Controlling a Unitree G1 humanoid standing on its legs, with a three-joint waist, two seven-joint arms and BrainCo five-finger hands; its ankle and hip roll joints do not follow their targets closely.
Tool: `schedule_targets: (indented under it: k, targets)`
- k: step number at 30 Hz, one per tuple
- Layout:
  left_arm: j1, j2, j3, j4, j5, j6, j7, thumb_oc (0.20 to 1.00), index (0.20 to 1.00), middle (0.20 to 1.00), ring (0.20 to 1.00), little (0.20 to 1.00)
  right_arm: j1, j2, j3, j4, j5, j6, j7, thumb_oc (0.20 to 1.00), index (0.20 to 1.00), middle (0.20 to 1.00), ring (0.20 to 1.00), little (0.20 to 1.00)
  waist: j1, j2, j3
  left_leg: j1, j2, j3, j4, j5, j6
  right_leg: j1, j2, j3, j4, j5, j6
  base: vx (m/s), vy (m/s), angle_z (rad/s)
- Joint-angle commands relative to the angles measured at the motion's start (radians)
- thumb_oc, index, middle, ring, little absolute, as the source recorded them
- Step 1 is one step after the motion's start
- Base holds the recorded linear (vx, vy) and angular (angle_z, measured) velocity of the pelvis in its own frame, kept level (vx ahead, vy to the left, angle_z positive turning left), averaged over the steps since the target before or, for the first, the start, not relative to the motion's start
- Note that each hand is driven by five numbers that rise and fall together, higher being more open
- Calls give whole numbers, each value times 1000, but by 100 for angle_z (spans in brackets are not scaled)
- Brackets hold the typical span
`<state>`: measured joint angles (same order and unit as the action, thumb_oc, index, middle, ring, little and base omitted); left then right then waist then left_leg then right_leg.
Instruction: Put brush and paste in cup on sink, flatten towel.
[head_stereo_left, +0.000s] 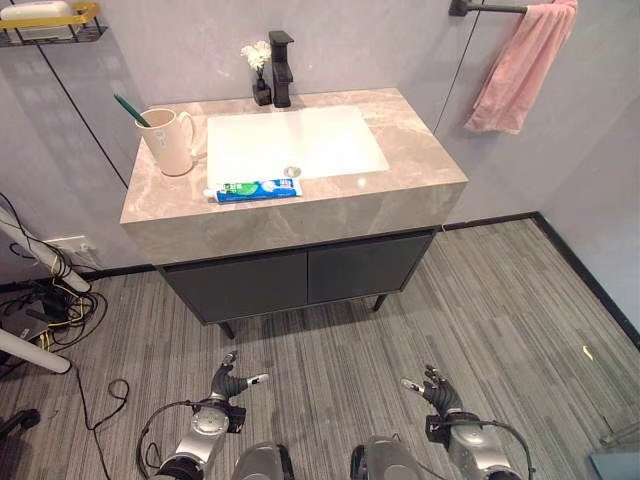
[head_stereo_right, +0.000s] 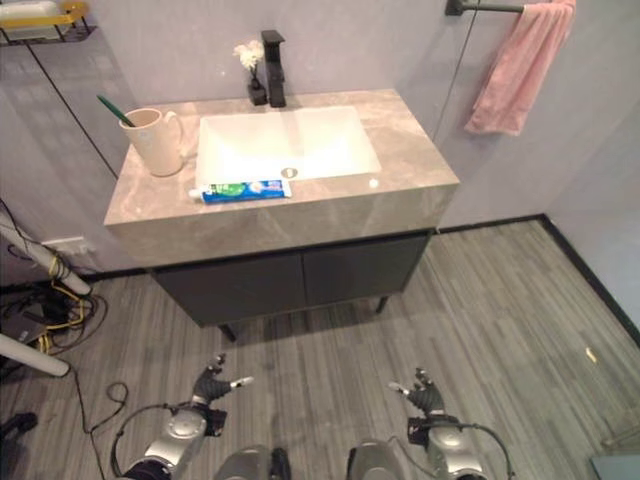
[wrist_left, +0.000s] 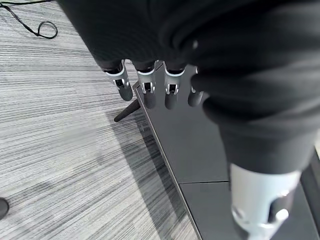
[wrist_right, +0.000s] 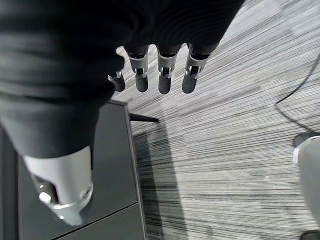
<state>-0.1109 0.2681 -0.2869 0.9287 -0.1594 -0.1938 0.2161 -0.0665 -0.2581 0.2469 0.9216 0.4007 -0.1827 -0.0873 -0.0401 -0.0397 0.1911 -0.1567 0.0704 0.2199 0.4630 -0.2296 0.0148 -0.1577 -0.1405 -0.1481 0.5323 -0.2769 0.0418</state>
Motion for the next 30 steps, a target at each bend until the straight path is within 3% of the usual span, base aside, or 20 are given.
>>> schedule_targets:
  k: [1, 6, 7, 8, 9, 11, 13, 14, 15, 16, 17, 18, 21, 23, 24, 26, 27, 28, 30]
  targets:
    - [-10, 14, -7, -61, -11, -61, 30, 1000, 1000, 1000, 1000, 1000, -39, -4, 2, 3, 29, -53, -12, 1000, 1000, 1000, 1000, 1000, 16, -5, -16, 64, 5, -15, -81, 30, -20, 21, -83, 9, -149, 196, 107, 21, 104, 3]
    - [-9, 18, -15, -75, 2, -59, 31, 1000, 1000, 1000, 1000, 1000, -37, -13, 5, 11, -12, -47, -25, 1000, 1000, 1000, 1000, 1000, 14, -5, -17, 96, -49, -30, -161, 46, 13, 11, -111, 33, -125, 289, 129, 26, 124, 12]
    - [-4, 23, -15, -90, 14, -54, 31, 1000, 1000, 1000, 1000, 1000, -27, -17, 4, 3, -26, -44, -31, 1000, 1000, 1000, 1000, 1000, 10, -6, -7, 123, -77, -32, -189, 48, 36, -28, -133, 67, -39, 388, 127, 38, 273, 22]
    - [-3, 28, -15, -99, 24, -50, 32, 1000, 1000, 1000, 1000, 1000, -17, -19, 2, -13, -28, -42, -33, 1000, 1000, 1000, 1000, 1000, 5, -3, 5, 145, -93, -31, -206, 51, 49, -54, -142, 89, 24, 439, 125, 19, 265, 22]
    - [-3, 30, -14, -104, 26, -48, 32, 1000, 1000, 1000, 1000, 1000, -15, -20, 3, -21, -28, -40, -33, 1000, 1000, 1000, 1000, 1000, 2, 2, 13, 158, -94, -28, -221, 56, 56, -78, -140, 99, 65, 455, 116, 10, 215, 12]
    - [3, 38, -12, -114, 34, -43, 30, 1000, 1000, 1000, 1000, 1000, -7, -25, 0, -20, -33, -38, -33, 1000, 1000, 1000, 1000, 1000, -1, 12, 27, 185, -97, -35, -239, 51, 66, -126, -126, 107, 124, 431, 111, 79, 120, 16]
    - [6, 38, -3, -107, 32, -42, 27, 1000, 1000, 1000, 1000, 1000, -3, -26, -4, -11, -33, -33, -27, 1000, 1000, 1000, 1000, 1000, -19, 7, 25, 217, -108, -50, -270, 49, 61, -161, -62, 125, 55, 398, 110, 150, 30, -2]
    - [6, 38, -3, -106, 32, -43, 27, 1000, 1000, 1000, 1000, 1000, -3, -26, -4, -11, -33, -33, -27, 1000, 1000, 1000, 1000, 1000, -19, 8, 26, 219, -108, -50, -271, 48, 61, -159, -62, 125, 56, 397, 110, 210, 0, -6]
    - [-11, 40, 6, -79, 26, -46, 37, 1000, 1000, 1000, 1000, 1000, -12, -28, -8, 4, -32, -32, -36, 1000, 1000, 1000, 1000, 1000, -23, -9, 25, 242, -123, -37, -293, 31, 56, -168, -98, 77, -122, 420, 121, 217, -35, -8]
    - [-23, 38, 10, -70, 19, -47, 42, 1000, 1000, 1000, 1000, 1000, -21, -30, -7, 14, -35, -31, -41, 1000, 1000, 1000, 1000, 1000, -28, -15, 27, 250, -129, -38, -297, 24, 50, -169, -110, 53, -205, 432, 129, 218, -35, -10]
    - [-23, 38, 10, -69, 19, -48, 42, 1000, 1000, 1000, 1000, 1000, -22, -30, -8, 14, -35, -31, -41, 1000, 1000, 1000, 1000, 1000, -30, -12, 29, 251, -126, -40, -297, 23, 50, -164, -108, 48, -209, 434, 129, 248, -86, -12]
    - [-41, 35, 13, -55, 10, -51, 49, 1000, 1000, 1000, 1000, 1000, -34, -27, -4, 25, -34, -33, -47, 1000, 1000, 1000, 1000, 1000, -48, -24, 34, 270, -135, -55, -303, 9, 37, -175, -89, 69, -341, 474, 155, 266, -97, 0]
    - [-57, 28, 5, -33, 6, -54, 54, 1000, 1000, 1000, 1000, 1000, -49, -27, 10, 38, -49, -27, -50, 1000, 1000, 1000, 1000, 1000, -59, -25, 24, 298, -125, -66, -340, 4, 17, -179, -73, 86, -413, 497, 169, 310, -115, 19]
    - [-60, 13, -10, -3, 10, -53, 55, 1000, 1000, 1000, 1000, 1000, -39, -35, 20, 50, -54, -28, -44, 1000, 1000, 1000, 1000, 1000, -73, -19, -23, 338, -98, -95, -393, 15, -8, -148, -20, 129, -416, 458, 143, 442, -174, 38]
    - [-60, 13, -10, -3, 10, -53, 55, 1000, 1000, 1000, 1000, 1000, -39, -36, 20, 51, -54, -28, -44, 1000, 1000, 1000, 1000, 1000, -73, -18, -23, 339, -97, -96, -394, 15, -9, -147, -19, 128, -415, 457, 143, 401, -191, 51]
    - [-62, 2, -13, 1, -9, -52, 53, 1000, 1000, 1000, 1000, 1000, -33, -49, 28, 42, -65, -25, -42, 1000, 1000, 1000, 1000, 1000, -87, 1, -58, 362, -43, -125, -389, 44, -42, -153, 23, 109, -365, 407, 115, 518, -279, 49]
    - [-57, 1, -21, -13, -9, -50, 45, 1000, 1000, 1000, 1000, 1000, -25, -60, 35, 42, -80, -25, -41, 1000, 1000, 1000, 1000, 1000, -89, 13, -67, 337, -13, -140, -303, 132, -82, -123, 60, 88, -361, 379, 87, 373, -225, 28]
    - [-57, 1, -21, -13, -9, -50, 45, 1000, 1000, 1000, 1000, 1000, -25, -60, 35, 42, -80, -25, -41, 1000, 1000, 1000, 1000, 1000, -90, 14, -67, 337, -12, -142, -301, 132, -82, -123, 60, 87, -361, 379, 86, 359, -259, 15]
    - [-57, 9, -30, -32, -2, -49, 40, 1000, 1000, 1000, 1000, 1000, -22, -76, 37, 23, -87, -29, -39, 1000, 1000, 1000, 1000, 1000, -81, 7, -57, 257, 17, -149, -119, 261, -115, -75, 76, 70, -382, 360, 52, 242, -241, 20]
